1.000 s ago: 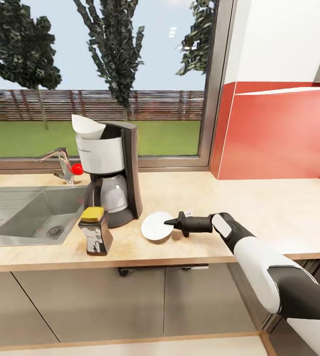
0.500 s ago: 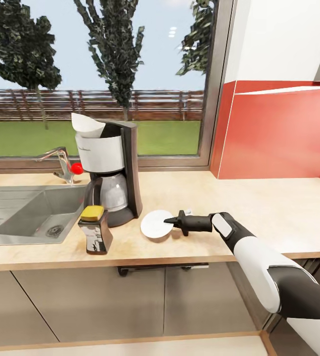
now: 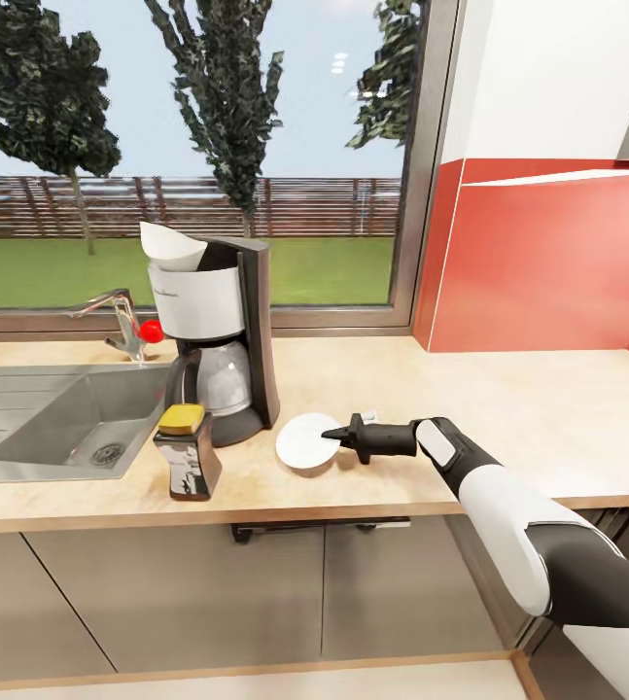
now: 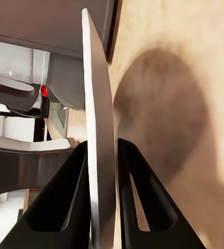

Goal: Set up a coffee station on the kitchen countertop: keep the coffee maker on the countertop, move the bottle of coffee from the kitchen shelf to the counter next to the coffee maker, place a paper coffee filter on top of the coffee maker, put the saucer next to the coffee maker with the coffee cup on the saucer, and place the electric kettle next to the coffee maker.

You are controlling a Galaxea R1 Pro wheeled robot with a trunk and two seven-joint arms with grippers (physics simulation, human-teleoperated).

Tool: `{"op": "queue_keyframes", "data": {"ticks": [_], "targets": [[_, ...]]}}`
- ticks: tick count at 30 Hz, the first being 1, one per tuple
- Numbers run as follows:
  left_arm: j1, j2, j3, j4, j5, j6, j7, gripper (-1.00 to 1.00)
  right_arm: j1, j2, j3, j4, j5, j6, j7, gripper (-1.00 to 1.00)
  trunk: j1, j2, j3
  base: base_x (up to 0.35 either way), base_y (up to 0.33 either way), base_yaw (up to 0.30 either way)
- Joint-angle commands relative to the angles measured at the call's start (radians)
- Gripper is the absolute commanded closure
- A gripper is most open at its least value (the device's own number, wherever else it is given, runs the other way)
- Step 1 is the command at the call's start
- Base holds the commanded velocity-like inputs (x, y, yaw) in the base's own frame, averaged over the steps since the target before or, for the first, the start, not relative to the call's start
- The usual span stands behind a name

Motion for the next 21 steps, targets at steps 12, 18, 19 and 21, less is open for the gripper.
{"op": "queue_keyframes", "data": {"ticks": [12, 18, 19, 21], "targets": [[0.001, 0.000, 0.008, -0.002, -0.007, 0.008, -0.003, -1.00, 0.000, 0.003, 0.010, 0.005, 0.020, 0.004, -0.009, 1.00, 0.000, 0.000, -0.001, 0.000, 0.000, 0.000], [0.001, 0.000, 0.008, -0.002, -0.008, 0.008, -0.003, -1.00, 0.000, 0.005, 0.011, 0.000, 0.019, 0.004, -0.044, 1.00, 0.000, 0.000, -0.001, 0.000, 0.000, 0.000], [0.001, 0.000, 0.008, -0.002, -0.008, 0.008, -0.003, -1.00, 0.000, 0.005, 0.011, 0.000, 0.019, 0.004, -0.052, 1.00, 0.000, 0.000, -0.001, 0.000, 0.000, 0.000], [0.001, 0.000, 0.008, -0.002, -0.008, 0.008, -0.003, -1.00, 0.000, 0.006, 0.010, -0.001, 0.018, 0.004, -0.060, 1.00, 0.000, 0.000, -0.001, 0.000, 0.000, 0.000]]}}
